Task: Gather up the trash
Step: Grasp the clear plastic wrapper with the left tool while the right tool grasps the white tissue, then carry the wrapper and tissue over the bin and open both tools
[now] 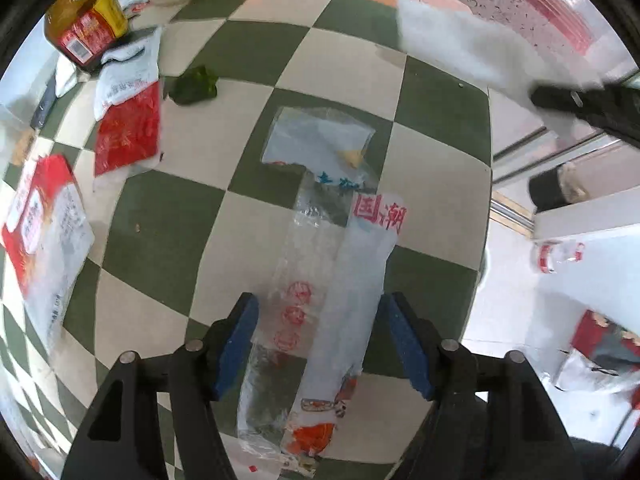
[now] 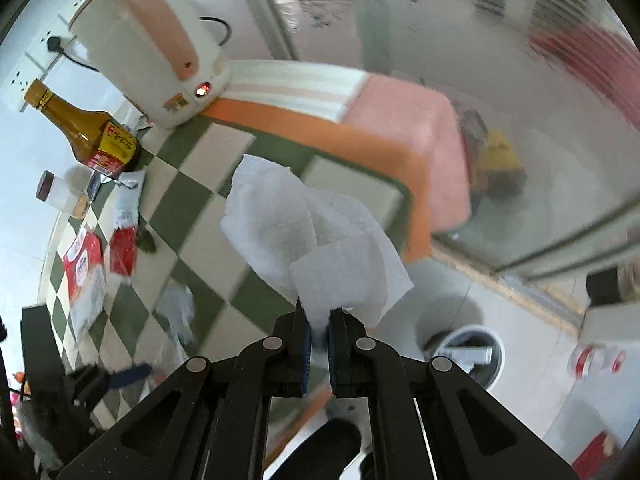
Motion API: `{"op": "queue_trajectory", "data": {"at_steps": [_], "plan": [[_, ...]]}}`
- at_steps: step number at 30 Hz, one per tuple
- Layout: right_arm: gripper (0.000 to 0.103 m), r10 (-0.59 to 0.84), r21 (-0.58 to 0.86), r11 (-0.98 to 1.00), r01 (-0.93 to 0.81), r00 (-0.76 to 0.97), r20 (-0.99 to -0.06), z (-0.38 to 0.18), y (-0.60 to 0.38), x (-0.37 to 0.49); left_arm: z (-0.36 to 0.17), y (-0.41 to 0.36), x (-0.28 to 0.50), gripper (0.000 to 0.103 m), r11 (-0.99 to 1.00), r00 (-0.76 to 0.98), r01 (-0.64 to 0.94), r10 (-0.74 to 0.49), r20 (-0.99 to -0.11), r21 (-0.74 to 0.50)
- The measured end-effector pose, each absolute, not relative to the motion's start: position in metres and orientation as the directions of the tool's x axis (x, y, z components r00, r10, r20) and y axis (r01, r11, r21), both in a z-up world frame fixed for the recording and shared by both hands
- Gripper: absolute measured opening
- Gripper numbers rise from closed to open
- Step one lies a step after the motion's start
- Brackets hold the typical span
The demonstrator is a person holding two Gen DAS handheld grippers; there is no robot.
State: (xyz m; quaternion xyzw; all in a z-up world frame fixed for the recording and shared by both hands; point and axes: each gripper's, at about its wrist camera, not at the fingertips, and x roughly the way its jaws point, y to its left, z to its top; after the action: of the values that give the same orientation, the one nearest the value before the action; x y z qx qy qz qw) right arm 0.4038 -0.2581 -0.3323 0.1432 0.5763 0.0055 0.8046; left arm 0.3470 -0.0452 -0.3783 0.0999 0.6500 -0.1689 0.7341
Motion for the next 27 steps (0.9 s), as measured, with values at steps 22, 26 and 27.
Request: {"op": "queue_trajectory", "data": {"at_steps": [22,26,27], "plan": [[0.007,0.157,0.364,0.804,0.47,0.422,-0.893,-0.334,-0.43,0.221,-0.297,-0.197,0.311,0.002,0.867,0.172,0.458,-0.305,-0.937,-0.198],[0.007,0.134,0.343,0.733,0.588,0.368,-0.92,-0.382,-0.484,0.167,-0.346,-0.28,0.295,0.002,0.818,0.061,0.518,-0.326,-0.943,-0.249],[0.007,0.135,0.338,0.72,0.607,0.355,-0.925,-0.394,-0.491,0.158,-0.369,-0.3,0.291,0.002,0.814,0.026,0.52,-0.319,-0.948,-0.259]]}}
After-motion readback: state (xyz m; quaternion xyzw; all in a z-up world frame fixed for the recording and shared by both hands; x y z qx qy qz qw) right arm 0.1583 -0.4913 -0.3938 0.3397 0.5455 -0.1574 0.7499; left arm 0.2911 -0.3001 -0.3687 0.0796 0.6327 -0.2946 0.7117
